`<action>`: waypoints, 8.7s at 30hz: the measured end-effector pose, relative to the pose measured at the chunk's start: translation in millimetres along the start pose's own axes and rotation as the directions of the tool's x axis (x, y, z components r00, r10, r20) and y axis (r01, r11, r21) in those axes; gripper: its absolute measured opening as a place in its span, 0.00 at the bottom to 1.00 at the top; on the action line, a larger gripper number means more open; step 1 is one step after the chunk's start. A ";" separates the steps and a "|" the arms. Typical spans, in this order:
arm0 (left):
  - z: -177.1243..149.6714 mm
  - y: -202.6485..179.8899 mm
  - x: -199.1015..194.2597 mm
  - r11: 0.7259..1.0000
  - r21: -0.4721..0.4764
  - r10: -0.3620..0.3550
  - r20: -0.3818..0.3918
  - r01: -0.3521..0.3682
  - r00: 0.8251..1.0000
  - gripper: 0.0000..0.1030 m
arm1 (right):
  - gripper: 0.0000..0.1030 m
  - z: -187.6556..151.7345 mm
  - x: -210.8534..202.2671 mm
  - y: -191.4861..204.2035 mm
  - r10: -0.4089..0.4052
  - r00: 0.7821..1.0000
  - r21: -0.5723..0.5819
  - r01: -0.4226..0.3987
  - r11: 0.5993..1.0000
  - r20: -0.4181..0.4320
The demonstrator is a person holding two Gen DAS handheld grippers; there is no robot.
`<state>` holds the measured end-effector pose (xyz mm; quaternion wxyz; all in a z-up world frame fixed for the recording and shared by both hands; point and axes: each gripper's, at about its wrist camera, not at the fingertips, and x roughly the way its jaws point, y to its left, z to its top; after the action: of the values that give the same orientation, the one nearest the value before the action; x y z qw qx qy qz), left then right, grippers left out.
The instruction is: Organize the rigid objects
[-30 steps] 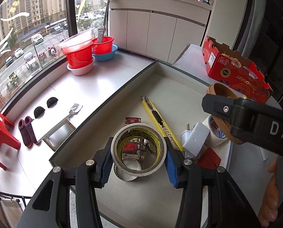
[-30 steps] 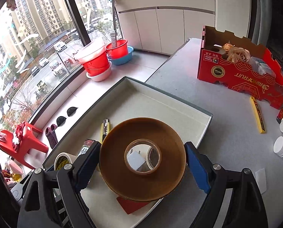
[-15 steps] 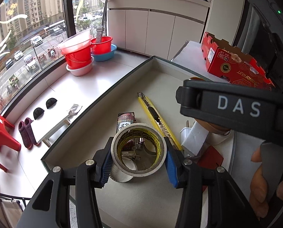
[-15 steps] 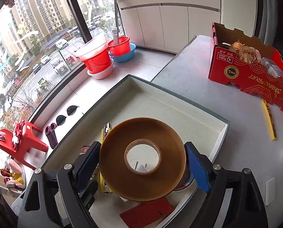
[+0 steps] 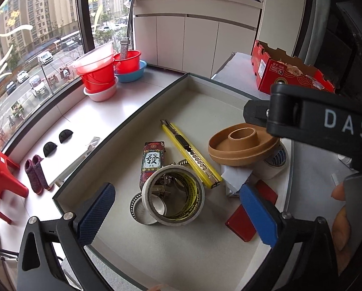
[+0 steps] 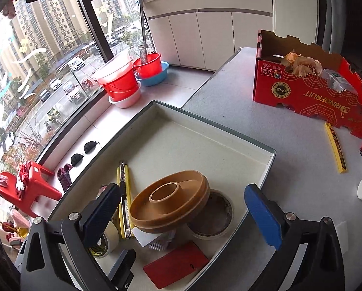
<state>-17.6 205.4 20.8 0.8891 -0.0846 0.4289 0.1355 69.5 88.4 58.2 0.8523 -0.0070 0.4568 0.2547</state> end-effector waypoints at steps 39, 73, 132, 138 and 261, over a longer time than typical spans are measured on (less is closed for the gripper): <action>-14.2 -275.0 57.7 0.962 0.231 -0.118 -0.120 0.144 0.986 1.00 | 0.99 -71.3 -85.8 -288.0 -0.273 0.962 0.516 0.247 0.820 -0.025; -82.1 -268.8 -12.9 0.798 0.472 -0.312 -0.209 0.375 0.927 0.24 | 0.70 -207.1 -166.5 -247.9 -0.331 0.932 0.387 0.361 0.848 -0.144; -103.5 -158.7 -81.4 0.864 0.323 -0.373 -0.105 0.387 0.922 0.24 | 0.69 -221.5 -179.0 -151.8 -0.419 0.907 0.253 0.414 0.875 -0.036; -88.6 -134.4 -81.8 0.898 0.278 -0.337 -0.065 0.341 0.939 0.24 | 0.69 -201.0 -167.0 -129.6 -0.369 0.929 0.196 0.365 0.910 -0.020; -27.5 46.1 -42.3 0.990 -0.110 0.075 -0.130 -0.090 0.989 1.00 | 0.92 -57.9 -62.8 47.9 -0.037 0.991 -0.256 0.003 0.967 -0.128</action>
<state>-77.6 234.7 35.5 0.8475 -0.1264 0.4787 0.1913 -24.9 89.1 84.2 0.8147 -0.1380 0.4754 0.3020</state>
